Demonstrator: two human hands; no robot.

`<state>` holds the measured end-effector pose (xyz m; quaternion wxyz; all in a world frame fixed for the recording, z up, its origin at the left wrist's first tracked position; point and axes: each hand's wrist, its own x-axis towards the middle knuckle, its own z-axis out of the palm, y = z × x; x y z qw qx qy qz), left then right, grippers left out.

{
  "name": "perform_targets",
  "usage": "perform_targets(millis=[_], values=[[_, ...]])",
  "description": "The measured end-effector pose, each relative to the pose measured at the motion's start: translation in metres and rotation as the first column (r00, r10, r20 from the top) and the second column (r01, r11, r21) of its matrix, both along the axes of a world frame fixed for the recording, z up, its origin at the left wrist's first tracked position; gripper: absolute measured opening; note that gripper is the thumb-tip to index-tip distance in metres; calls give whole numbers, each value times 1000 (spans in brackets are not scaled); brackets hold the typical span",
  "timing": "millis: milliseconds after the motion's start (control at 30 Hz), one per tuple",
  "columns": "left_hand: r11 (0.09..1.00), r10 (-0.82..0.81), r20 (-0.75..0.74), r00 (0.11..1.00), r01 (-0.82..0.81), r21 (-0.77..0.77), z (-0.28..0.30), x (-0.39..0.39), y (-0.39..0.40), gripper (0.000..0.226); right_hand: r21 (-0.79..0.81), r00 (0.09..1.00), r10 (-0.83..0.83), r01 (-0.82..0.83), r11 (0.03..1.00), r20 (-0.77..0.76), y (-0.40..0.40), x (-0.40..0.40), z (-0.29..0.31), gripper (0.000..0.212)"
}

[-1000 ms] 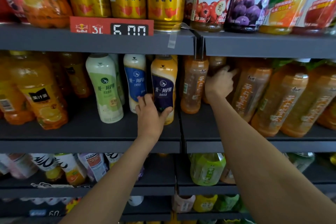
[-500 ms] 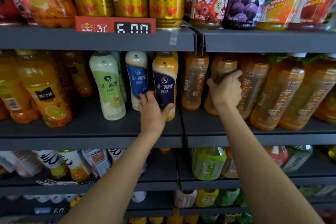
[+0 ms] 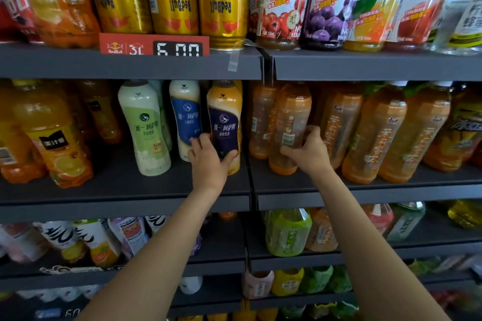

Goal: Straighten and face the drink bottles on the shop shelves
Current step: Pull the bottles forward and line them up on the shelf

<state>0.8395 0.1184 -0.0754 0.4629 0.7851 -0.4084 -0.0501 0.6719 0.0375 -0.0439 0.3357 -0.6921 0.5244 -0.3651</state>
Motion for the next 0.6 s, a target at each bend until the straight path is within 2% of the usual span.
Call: perform_targets(millis=[100, 233, 300, 467, 600], values=[[1000, 0, 8, 1000, 0, -3, -1, 0, 0, 63, -33, 998, 15, -17, 999, -67, 0, 1, 2, 68], [1000, 2, 9, 1000, -2, -3, -1, 0, -1, 63, -127, 973, -111, 86, 988, -203, 12, 12, -5, 86], [1000, 3, 12, 1000, -3, -3, -1, 1, -1, 64, -104, 980, -78, 59, 993, -186, 15, 16, -11, 88], [1000, -3, 11, 1000, 3, -17, -2, 1, -1, 63, -22, 993, 74, -77, 997, -92, 5, 10, -15, 69], [1000, -5, 12, 1000, 6, -21, -3, 2, -1, 62, -64, 997, 54, -57, 996, -49, 8, 11, -17, 63]])
